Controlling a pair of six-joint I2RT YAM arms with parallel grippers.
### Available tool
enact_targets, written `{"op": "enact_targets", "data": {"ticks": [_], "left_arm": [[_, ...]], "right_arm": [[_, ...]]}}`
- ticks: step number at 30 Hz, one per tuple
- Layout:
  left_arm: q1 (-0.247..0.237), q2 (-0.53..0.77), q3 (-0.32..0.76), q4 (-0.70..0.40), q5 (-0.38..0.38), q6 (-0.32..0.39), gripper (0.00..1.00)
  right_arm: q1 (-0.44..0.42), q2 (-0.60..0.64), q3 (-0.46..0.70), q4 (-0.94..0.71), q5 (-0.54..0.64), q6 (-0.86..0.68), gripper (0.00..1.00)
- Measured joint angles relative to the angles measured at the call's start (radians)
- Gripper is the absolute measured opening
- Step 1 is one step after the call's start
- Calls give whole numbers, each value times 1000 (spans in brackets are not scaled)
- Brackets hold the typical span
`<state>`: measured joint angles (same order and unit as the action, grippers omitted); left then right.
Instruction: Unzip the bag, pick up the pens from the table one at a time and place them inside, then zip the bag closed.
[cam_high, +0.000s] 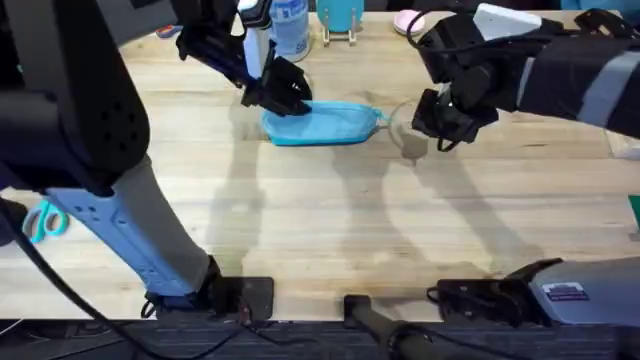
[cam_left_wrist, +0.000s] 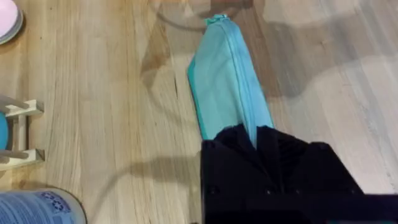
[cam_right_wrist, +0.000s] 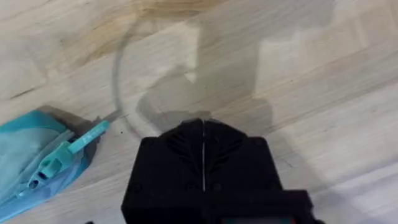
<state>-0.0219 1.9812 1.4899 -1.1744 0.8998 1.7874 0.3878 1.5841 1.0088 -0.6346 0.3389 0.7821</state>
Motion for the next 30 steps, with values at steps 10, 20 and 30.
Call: {"op": "enact_targets", "data": {"ticks": [10, 20, 30], "left_arm": [[0, 0, 0, 0, 0, 0, 42], [0, 0, 0, 1, -1, 0, 42], [3, 0, 0, -7, -11, -7, 459]], "right_arm": [[0, 0, 0, 11, 5, 4, 33], [0, -91, 8, 12, 0, 6, 447], [0, -174, 20, 11, -103, -107, 996]]}}
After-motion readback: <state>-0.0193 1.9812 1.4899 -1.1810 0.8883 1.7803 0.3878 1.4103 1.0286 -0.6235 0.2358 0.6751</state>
